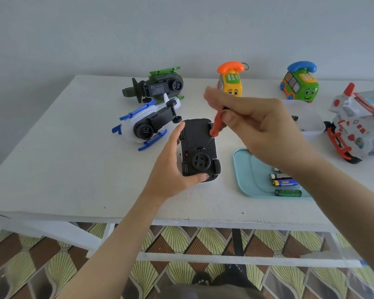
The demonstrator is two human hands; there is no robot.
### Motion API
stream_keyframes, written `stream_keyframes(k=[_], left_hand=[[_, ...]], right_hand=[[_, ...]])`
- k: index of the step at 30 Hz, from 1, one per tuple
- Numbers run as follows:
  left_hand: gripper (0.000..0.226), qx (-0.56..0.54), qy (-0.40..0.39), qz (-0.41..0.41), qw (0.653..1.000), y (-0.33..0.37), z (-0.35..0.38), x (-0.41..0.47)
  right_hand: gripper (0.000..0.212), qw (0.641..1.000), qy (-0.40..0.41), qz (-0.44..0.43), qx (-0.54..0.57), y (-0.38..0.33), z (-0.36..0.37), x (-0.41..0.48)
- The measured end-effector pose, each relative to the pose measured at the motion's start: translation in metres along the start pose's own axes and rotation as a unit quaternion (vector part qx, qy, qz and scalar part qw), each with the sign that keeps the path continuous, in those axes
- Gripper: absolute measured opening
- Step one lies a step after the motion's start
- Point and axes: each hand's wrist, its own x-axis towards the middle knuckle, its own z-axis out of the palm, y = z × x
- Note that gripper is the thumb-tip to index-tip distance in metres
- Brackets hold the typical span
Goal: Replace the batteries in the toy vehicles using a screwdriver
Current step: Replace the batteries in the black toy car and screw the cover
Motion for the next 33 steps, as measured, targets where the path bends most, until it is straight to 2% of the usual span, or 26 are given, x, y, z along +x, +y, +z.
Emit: stream_keyframes(k=[1,3,6,9,11,13,15,18,20,24,28,30,32,33], left_hand=[[0.115,0.000,-0.001,0.000,1.000,0.001,0.000,0.000],[0.114,0.001,-0.004,-0.002,1.000,0.001,0.001,0.000],[0.114,0.001,-0.002,-0.004,1.000,0.001,0.001,0.000],[0.114,0.007,-0.002,-0.001,1.000,0.001,0.001,0.001],[0.114,0.009,-0.001,-0.002,1.000,0.001,0.000,0.001],[0.115,0.010,0.000,-0.001,1.000,0.000,0.000,0.001],[0.115,0.011,-0.001,0.001,1.000,-0.001,0.000,0.001],[0.115,0.007,-0.006,0.002,1.000,-0.001,0.000,0.001],[0.114,0.001,-0.007,0.003,1.000,-0.001,0.001,0.001],[0.114,-0.004,-0.006,0.006,1.000,-0.002,0.001,0.001],[0.113,-0.009,-0.005,0.007,1.000,0.000,0.001,0.001],[0.114,-0.010,-0.003,0.005,1.000,0.002,0.001,0.001],[0.114,-0.007,-0.006,0.008,1.000,0.003,0.000,0.001],[0.114,-0.007,-0.008,0.009,1.000,0.003,0.000,0.000]], right_hand=[[0.038,0.999,-0.003,0.002,0.042,0.000,0.000,0.001],[0.035,0.999,0.009,-0.020,0.047,0.000,0.001,0.002],[0.029,0.997,0.044,-0.043,-0.041,0.005,0.004,0.002],[0.020,0.975,0.115,-0.090,-0.166,0.009,0.009,0.002],[0.027,0.955,0.144,-0.103,-0.238,0.011,0.009,0.002],[0.037,0.953,0.133,-0.089,-0.257,0.014,0.009,0.002],[0.036,0.968,0.095,-0.082,-0.216,0.014,0.008,0.002],[0.039,0.998,0.025,-0.038,-0.031,0.008,0.003,0.004],[0.041,0.998,0.018,-0.002,0.066,0.004,0.000,0.007],[0.037,0.993,0.036,0.001,0.117,0.004,0.000,0.009],[0.026,0.997,0.069,-0.022,0.034,0.003,0.008,0.008],[0.020,0.992,0.113,-0.049,-0.037,0.003,0.018,0.007],[0.008,0.971,0.176,-0.084,-0.135,0.006,0.025,0.007],[0.010,0.956,0.203,-0.102,-0.186,0.008,0.027,0.007]])
